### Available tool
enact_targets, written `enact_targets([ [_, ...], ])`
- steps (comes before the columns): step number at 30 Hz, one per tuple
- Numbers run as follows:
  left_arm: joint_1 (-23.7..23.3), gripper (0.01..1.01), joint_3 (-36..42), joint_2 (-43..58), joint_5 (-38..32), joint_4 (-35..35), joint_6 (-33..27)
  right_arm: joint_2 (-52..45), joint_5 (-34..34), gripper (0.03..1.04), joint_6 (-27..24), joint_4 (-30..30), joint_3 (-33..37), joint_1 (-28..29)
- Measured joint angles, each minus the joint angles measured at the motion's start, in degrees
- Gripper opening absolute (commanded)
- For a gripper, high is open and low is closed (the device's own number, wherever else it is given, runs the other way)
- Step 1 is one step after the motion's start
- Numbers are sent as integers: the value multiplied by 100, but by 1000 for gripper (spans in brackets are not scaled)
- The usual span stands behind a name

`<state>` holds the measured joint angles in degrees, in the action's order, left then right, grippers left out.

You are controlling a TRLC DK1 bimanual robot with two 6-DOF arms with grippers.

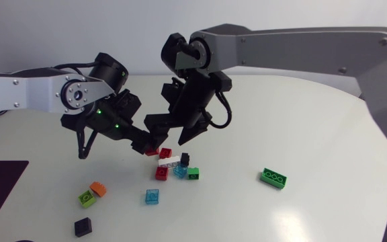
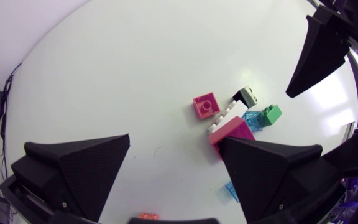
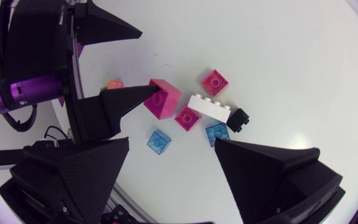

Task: Sort duplo bricks by size, large to the right and small to the left

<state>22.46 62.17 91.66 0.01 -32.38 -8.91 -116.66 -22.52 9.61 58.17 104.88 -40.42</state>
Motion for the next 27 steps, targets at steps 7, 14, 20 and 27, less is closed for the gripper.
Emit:
enact_targets([
  [7,-129,985,0,103,114,24,46,-297,-2,995,0,-15,24,0],
  [14,-236,985,0,-175,240,15,175,-417,-24,995,-2,20,273,2],
  [20,-369,985,2,-570,348,-66,306,-542,-184,995,-20,59,588,81],
  [27,-330,985,4,-861,741,-286,363,-752,-214,995,129,17,1189,317],
])
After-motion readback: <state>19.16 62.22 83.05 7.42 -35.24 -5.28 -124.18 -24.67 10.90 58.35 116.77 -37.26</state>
